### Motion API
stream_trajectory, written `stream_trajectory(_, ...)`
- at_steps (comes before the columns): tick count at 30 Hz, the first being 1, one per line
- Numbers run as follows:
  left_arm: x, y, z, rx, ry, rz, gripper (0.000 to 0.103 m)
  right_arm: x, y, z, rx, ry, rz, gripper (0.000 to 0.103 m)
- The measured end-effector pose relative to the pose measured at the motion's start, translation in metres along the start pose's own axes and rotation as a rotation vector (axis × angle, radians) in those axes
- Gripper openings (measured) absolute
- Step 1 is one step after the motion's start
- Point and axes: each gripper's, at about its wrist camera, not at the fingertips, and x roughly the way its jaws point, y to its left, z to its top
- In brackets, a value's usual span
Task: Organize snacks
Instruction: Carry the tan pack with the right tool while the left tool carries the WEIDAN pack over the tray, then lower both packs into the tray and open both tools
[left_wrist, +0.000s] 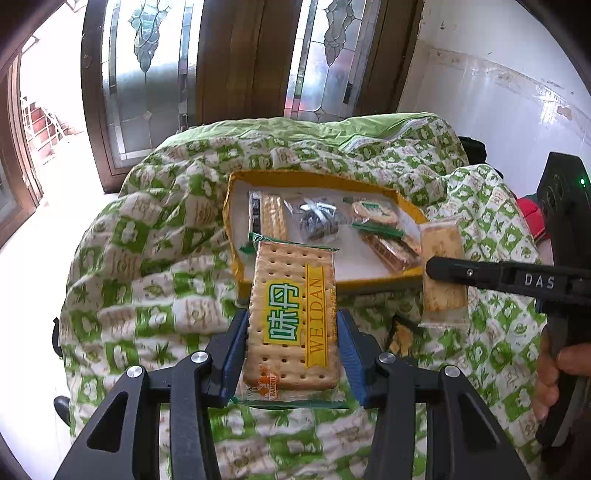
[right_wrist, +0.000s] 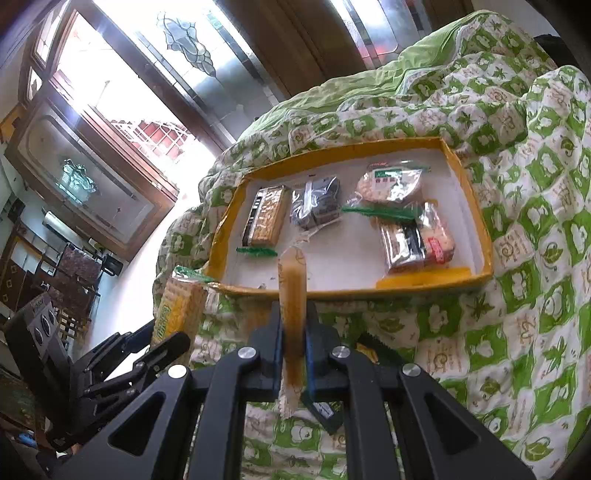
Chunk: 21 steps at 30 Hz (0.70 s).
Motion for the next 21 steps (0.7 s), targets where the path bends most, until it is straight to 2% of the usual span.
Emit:
stream_trajectory(10,0.007,-0.01,0.03,0.036,-0.02,-0.002,0.05,-0.001,0.008,0.018,-0.067,-0.036,-0.077,0.01)
stream_trajectory(21,0.026,-0.015,0.041,0.051,-0.003,-0.001,0.05,0.004,0.01,0.023,-0.105,-0.047,-0.122,0.01)
